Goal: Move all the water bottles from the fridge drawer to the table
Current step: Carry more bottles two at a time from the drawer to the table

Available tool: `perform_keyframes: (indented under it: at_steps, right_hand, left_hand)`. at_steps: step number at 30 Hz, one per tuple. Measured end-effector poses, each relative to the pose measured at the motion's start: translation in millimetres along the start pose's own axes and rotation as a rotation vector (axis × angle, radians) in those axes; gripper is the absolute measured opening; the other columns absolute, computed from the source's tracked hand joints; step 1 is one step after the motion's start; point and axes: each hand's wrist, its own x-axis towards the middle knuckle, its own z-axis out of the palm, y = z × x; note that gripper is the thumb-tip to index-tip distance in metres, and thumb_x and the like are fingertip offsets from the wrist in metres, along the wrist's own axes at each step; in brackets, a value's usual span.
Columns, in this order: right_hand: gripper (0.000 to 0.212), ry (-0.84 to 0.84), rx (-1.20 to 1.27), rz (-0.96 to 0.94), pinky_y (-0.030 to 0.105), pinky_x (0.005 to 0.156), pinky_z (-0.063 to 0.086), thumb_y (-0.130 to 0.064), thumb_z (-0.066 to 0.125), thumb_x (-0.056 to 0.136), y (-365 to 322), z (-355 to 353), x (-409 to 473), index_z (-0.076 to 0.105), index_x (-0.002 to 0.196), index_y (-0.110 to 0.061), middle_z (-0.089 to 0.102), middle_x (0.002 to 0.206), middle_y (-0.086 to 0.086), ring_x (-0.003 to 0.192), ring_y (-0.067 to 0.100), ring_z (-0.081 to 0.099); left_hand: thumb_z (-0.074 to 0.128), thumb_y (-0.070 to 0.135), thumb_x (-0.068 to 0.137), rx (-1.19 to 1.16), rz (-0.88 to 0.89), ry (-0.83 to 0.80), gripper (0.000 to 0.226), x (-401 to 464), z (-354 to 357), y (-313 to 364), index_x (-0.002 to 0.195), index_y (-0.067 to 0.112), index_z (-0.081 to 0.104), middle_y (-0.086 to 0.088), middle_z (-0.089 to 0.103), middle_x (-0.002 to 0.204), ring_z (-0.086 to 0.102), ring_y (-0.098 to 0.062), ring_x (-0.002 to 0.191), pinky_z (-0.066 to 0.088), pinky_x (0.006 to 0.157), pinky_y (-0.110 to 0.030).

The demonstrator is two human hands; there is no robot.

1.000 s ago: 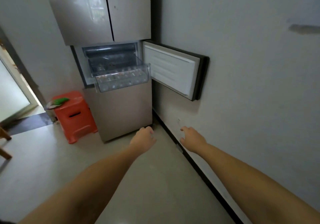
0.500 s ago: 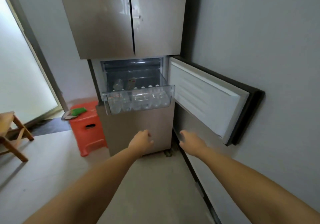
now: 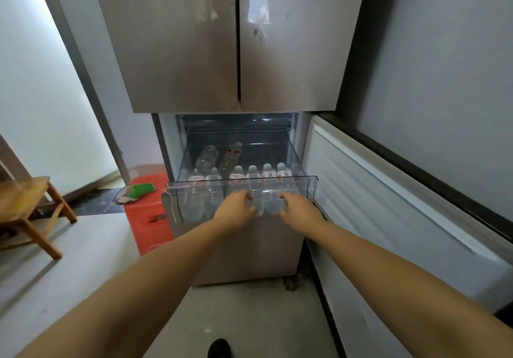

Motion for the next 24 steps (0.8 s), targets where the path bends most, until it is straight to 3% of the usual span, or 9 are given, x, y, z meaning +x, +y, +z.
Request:
perform_keyframes:
  at_steps: [6, 11, 15, 19, 22, 24]
  right_hand:
    - [0.04, 0.08, 0.015, -0.001, 0.041, 0.098, 0.046, -0.02, 0.05, 0.093, -22.1, -5.5, 114.9, 0.05, 0.131, -0.012, 0.055, 0.131, 0.013, 0.116, 0.032, 0.055]
    - [0.046, 0.07, 0.008, 0.063, 0.04, 0.097, 0.047, -0.025, 0.05, 0.094, -34.8, -5.2, 207.8, 0.044, 0.138, -0.014, 0.051, 0.134, 0.012, 0.117, 0.029, 0.055]
    - [0.046, -0.011, 0.022, 0.11, 0.04, 0.096, 0.047, -0.026, 0.05, 0.096, -42.6, 10.6, 255.7, 0.043, 0.14, -0.013, 0.054, 0.133, 0.012, 0.117, 0.029, 0.054]
    - [0.049, -0.117, 0.053, 0.145, 0.043, 0.099, 0.046, -0.026, 0.051, 0.095, -48.0, 39.0, 298.3, 0.041, 0.141, -0.013, 0.051, 0.136, 0.013, 0.12, 0.029, 0.053]
    - [0.028, -0.151, 0.098, 0.154, 0.04, 0.093, 0.048, -0.032, 0.051, 0.096, -46.6, 56.0, 334.2, 0.054, 0.12, -0.017, 0.059, 0.121, 0.009, 0.106, 0.025, 0.058]
    - [0.017, -0.162, 0.171, 0.163, 0.037, 0.086, 0.049, -0.036, 0.05, 0.096, -43.5, 68.7, 358.5, 0.057, 0.102, -0.022, 0.063, 0.107, 0.005, 0.093, 0.02, 0.06]
  left_hand:
    - [0.059, 0.022, 0.088, 0.024, -0.014, 0.027, 0.033, 114.0, -36.1, -21.2, 0.119, 0.01, 0.058, -0.014, 0.062, 0.12, 0.059, -0.029, 0.109, 0.048, 0.094, -0.035]
    - [0.058, 0.026, 0.089, 0.057, -0.039, -0.059, 0.034, 195.5, -59.5, -51.0, 0.119, 0.01, 0.057, -0.013, 0.061, 0.12, 0.06, -0.028, 0.106, 0.049, 0.092, -0.037]
    - [0.057, 0.023, 0.091, 0.08, -0.105, -0.139, 0.027, 234.7, -70.3, -77.7, 0.116, 0.011, 0.057, -0.01, 0.061, 0.113, 0.06, -0.026, 0.102, 0.05, 0.089, -0.037]
    - [0.053, 0.028, 0.093, 0.111, -0.165, -0.118, 0.023, 264.7, -67.9, -113.1, 0.111, 0.014, 0.055, -0.011, 0.061, 0.112, 0.059, -0.024, 0.092, 0.052, 0.088, -0.04]
    - [0.045, 0.033, 0.095, 0.164, -0.21, -0.084, 0.031, 299.1, -59.0, -136.6, 0.119, 0.016, 0.052, -0.013, 0.057, 0.117, 0.059, -0.033, 0.1, 0.05, 0.09, -0.045]
    - [0.034, 0.044, 0.091, 0.169, -0.203, -0.081, 0.032, 349.6, -31.9, -179.2, 0.111, 0.023, 0.049, -0.012, 0.062, 0.114, 0.059, -0.033, 0.099, 0.05, 0.09, -0.048]
